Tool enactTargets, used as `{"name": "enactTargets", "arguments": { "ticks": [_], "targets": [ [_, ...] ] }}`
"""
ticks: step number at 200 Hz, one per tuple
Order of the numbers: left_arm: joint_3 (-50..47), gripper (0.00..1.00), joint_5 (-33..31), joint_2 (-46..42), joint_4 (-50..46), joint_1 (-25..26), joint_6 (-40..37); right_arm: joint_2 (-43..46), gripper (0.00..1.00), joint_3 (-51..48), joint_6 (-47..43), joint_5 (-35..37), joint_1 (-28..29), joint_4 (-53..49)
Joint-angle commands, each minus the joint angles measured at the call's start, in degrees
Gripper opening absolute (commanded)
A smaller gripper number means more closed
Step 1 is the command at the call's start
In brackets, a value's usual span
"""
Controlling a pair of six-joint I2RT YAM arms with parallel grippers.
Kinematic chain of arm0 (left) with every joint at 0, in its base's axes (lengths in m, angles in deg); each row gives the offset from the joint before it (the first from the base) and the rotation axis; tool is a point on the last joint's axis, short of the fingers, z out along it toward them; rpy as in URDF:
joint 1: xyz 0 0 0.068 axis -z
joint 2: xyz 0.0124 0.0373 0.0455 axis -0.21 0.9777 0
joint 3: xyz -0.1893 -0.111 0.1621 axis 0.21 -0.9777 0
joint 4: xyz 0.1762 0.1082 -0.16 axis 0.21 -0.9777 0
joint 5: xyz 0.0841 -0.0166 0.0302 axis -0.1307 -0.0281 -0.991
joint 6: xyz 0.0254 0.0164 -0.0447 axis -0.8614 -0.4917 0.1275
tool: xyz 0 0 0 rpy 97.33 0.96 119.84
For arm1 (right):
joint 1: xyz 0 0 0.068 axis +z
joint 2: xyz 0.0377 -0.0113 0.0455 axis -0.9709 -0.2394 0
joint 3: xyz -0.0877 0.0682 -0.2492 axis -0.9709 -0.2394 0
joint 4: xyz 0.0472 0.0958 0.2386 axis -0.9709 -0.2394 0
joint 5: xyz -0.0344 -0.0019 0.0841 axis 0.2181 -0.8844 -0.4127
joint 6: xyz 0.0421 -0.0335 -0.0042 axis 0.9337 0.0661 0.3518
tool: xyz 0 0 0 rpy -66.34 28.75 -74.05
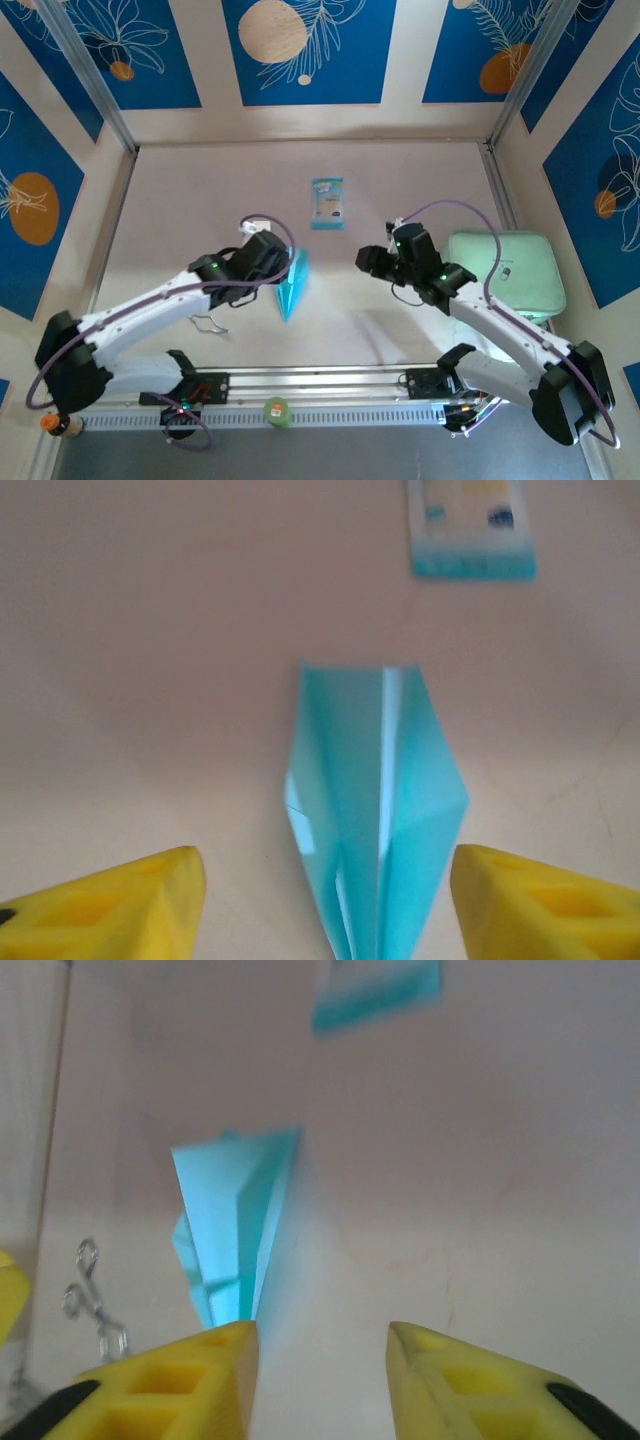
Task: Fold a paper plane with a square sheet of paper (pick it up from the middle)
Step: Reset both arms
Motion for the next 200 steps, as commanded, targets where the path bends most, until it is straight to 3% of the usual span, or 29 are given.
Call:
{"name": "enactTargets", "arguments": {
  "ticks": [1, 22, 42, 60, 92, 117, 154, 169, 200],
  "targets": [
    [-6.59, 0.79, -9.62, -6.03, 7.09, -4.1, -14.25, 0.65, 0.46, 1.67, -17.9, 13.52, -1.51, -2.05],
    [-12.51, 0.98, -10.83, -12.11, 16.45, -11.07, -25.24, -1.78, 0.55, 0.56, -28.55, 21.28, -4.7, 3.77],
    [-15.69, 1.0, -10.62, -12.8, 24.04, -19.73, -32.37, -5.85, 0.63, -1.32, -33.94, 22.45, -10.51, 10.89],
    [-18.82, 1.0, -8.27, -10.07, 31.16, -27.7, -35.59, -9.54, 0.65, -3.94, -38.87, 18.85, -15.08, 19.63],
    [-23.16, 1.0, -3.86, -4.97, 42.64, -36.35, -38.71, -14.59, 0.64, -10.51, -42.45, 6.56, -20.66, 40.69],
    [-25.87, 1.0, -1.15, 0.6, 53.09, -38.56, -40.32, -18.63, 0.64, -9.45, -44.66, 1.21, -22.72, 42.86],
    [-28.83, 1.0, 2.84, 8.89, 69.66, -39.31, -41.34, -23.55, 0.64, -15.21, -45.32, -6.62, -26.74, 57.16],
    [-30.75, 1.0, 9.58, 11.95, 78.7, -41.87, -40.17, -23.51, 0.65, -15.37, -44.04, -10.13, -28.93, 57.29],
    [-30.9, 1.0, 18.7, 20.79, 86.37, -44.37, -40.11, -26.16, 0.65, -16.18, -42.66, -15.82, -31.9, 61.44]
  ]
}}
